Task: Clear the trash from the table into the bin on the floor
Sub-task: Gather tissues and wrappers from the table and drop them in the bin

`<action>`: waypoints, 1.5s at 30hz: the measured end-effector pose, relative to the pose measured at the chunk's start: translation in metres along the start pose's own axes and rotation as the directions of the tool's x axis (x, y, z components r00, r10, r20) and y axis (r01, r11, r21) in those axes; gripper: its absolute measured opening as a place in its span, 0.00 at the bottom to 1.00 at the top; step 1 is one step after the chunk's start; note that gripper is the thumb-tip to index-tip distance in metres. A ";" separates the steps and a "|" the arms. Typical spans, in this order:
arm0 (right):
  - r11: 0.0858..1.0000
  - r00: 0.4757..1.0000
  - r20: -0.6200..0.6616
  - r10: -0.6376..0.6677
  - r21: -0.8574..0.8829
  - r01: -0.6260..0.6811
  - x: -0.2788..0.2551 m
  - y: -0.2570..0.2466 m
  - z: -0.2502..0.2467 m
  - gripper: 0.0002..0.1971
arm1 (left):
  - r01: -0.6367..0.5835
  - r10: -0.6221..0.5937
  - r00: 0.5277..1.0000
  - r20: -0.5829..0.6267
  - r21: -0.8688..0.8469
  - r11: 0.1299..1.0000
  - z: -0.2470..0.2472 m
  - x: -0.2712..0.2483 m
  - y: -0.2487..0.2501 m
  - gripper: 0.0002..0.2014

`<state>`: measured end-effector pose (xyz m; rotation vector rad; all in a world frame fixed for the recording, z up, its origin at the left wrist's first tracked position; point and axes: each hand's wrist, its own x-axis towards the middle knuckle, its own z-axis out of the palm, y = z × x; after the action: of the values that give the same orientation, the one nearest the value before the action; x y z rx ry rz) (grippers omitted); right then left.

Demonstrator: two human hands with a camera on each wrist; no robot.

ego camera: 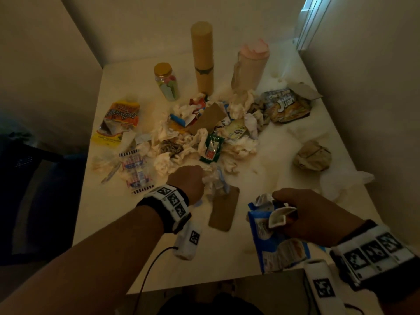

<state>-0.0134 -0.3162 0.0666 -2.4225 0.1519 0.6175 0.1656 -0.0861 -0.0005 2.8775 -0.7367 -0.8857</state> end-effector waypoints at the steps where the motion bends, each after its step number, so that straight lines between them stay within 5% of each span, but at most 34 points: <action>1: 1.000 1.000 0.003 -0.001 0.011 0.001 -0.001 0.000 0.000 0.19 | 0.017 -0.017 1.000 0.002 -0.058 0.998 -0.006 -0.004 0.000 0.17; 6: 0.998 0.999 -0.006 -0.033 0.057 0.033 -0.003 -0.003 -0.003 0.16 | -0.011 0.000 0.999 -0.032 -0.343 0.939 -0.035 -0.038 0.005 0.17; 11: 0.998 0.999 -0.012 -0.031 0.062 0.032 -0.007 0.000 -0.006 0.19 | -0.028 0.048 0.996 0.079 -0.240 0.970 0.000 -0.036 0.037 0.20; 16: 0.998 0.998 -0.044 -0.049 0.025 0.050 -0.016 0.007 -0.012 0.15 | 0.201 -0.188 0.978 0.096 -0.161 0.966 0.046 -0.027 0.058 0.43; 22: 0.999 0.998 -0.057 -0.029 0.018 0.030 -0.022 0.009 -0.011 0.15 | 0.320 -0.306 0.944 0.121 -0.120 0.940 0.049 -0.018 0.065 0.42; 27: 1.000 0.997 -0.071 -0.021 0.013 0.022 -0.024 0.013 -0.012 0.15 | 0.211 -0.187 0.974 0.130 -0.201 0.957 0.034 -0.010 0.059 0.27; 33: 1.000 0.997 -0.082 0.007 0.026 -0.005 -0.029 0.015 -0.016 0.18 | -0.062 0.069 0.997 0.022 -0.228 0.972 0.007 0.026 0.051 0.48; 39: 0.997 0.996 -0.092 0.010 0.077 -0.002 -0.031 0.004 -0.024 0.19 | -0.109 0.111 0.989 0.100 -0.022 0.994 0.002 0.045 0.056 0.25; 45: 0.999 0.998 -0.025 -0.050 -0.009 0.050 -0.007 -0.015 -0.020 0.20 | -0.090 0.097 0.994 0.044 -0.140 0.986 0.011 0.027 0.043 0.16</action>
<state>-0.0081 -0.3165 0.0915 -2.4348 0.0993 0.5670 0.1607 -0.1357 -0.0163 2.6862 -0.7756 -0.9606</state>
